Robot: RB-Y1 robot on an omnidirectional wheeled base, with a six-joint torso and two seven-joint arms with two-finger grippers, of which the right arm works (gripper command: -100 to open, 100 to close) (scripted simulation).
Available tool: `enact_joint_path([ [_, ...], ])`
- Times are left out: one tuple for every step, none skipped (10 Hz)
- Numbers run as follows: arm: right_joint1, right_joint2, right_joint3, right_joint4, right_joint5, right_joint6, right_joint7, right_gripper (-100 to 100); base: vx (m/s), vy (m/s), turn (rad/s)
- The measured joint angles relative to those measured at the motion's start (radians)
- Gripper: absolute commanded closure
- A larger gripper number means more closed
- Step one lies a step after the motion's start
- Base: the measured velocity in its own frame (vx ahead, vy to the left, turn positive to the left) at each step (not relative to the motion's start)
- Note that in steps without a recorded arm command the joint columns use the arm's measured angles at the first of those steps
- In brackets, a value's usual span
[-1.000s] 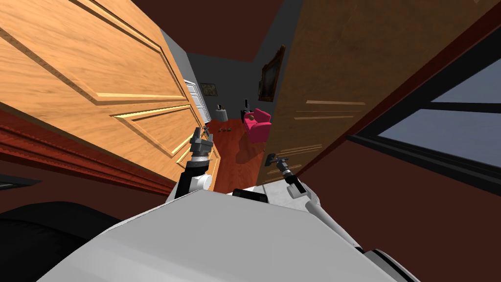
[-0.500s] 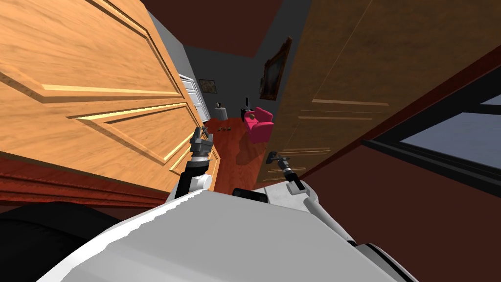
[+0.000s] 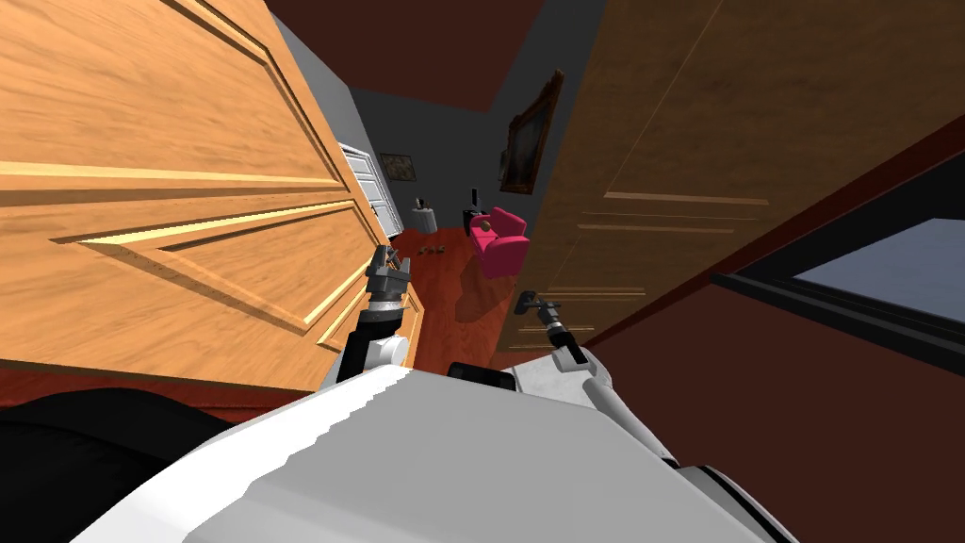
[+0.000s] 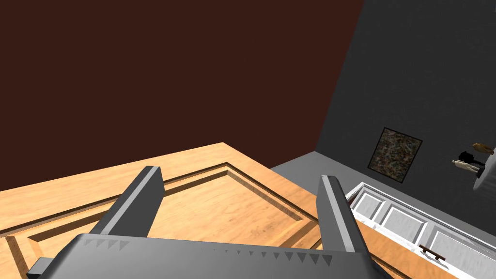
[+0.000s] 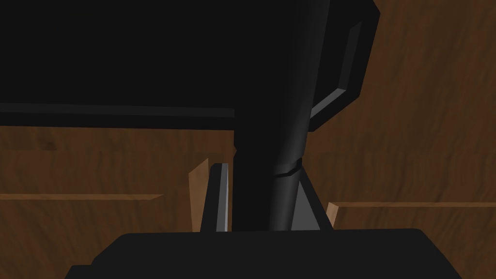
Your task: Push the door open
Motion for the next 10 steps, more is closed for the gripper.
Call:
enact_joint_path([
  [0.0,0.004,-0.01,-0.004,0.0,0.008,0.006,100,0.017,0.016,0.01],
  [-0.02,0.001,-0.007,0.021,-0.001,0.001,0.0,100,0.06,0.046,-0.007],
  [-0.019,0.006,-0.019,0.031,0.0,-0.005,0.0,100,0.101,0.103,-0.063],
  [-0.03,0.016,-0.032,0.053,0.001,-0.003,0.005,100,0.091,0.109,-0.046],
  [-0.044,0.025,-0.046,0.075,0.002,0.001,0.009,100,0.112,0.097,-0.03],
  [-0.058,0.036,-0.058,0.103,0.003,-0.003,0.015,100,0.121,0.083,-0.021],
  [-0.058,0.043,-0.075,0.103,0.004,0.003,0.023,100,0.092,0.074,-0.023],
  [-0.061,0.047,-0.088,0.106,0.004,0.008,0.027,100,0.091,0.088,-0.033],
  [-0.075,0.056,-0.102,0.124,0.005,0.009,0.033,100,0.095,0.097,-0.015],
  [-0.077,0.059,-0.117,0.125,0.004,0.018,0.037,100,0.108,0.08,-0.03],
])
